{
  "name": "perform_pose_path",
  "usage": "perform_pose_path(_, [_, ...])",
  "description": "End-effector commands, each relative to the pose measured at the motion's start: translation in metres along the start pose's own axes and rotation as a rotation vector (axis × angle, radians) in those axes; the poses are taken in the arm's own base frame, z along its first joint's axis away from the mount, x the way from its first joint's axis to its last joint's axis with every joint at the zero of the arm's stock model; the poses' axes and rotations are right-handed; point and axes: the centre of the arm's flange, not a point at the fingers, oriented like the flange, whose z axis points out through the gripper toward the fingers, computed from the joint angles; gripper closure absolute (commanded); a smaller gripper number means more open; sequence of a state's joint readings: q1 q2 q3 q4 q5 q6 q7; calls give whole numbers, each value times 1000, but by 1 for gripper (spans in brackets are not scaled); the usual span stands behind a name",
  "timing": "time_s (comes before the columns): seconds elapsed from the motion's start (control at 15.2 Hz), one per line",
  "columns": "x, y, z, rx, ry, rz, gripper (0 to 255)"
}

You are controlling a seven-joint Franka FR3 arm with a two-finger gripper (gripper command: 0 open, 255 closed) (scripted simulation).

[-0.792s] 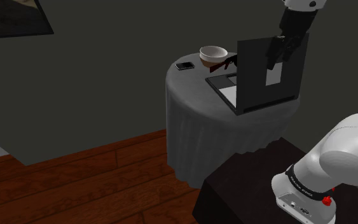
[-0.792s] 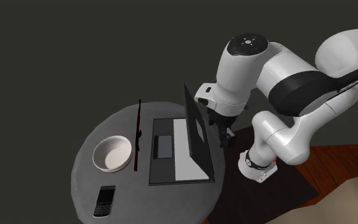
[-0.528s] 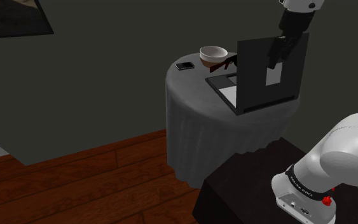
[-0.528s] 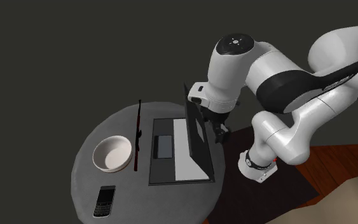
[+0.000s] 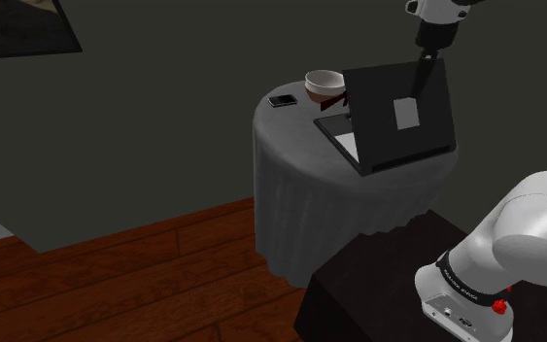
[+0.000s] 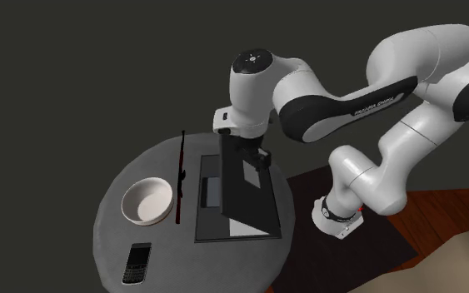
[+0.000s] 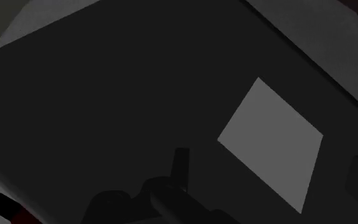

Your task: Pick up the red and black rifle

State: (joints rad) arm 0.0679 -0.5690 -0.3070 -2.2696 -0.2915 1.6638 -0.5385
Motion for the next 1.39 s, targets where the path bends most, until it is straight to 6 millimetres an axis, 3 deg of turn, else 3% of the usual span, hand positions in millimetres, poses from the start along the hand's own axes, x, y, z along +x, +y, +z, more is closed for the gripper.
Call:
perform_pose_path(0.0, [13, 23, 10, -13, -9, -98, 0])
perform_pose_path(0.73, [105, 118, 51, -73, -55, -598, 0])
perform_pose_path(1.12, [170, 149, 73, -105, -80, -871, 0])
perform_pose_path(1.32, [173, 148, 84, -106, -81, -879, 0])
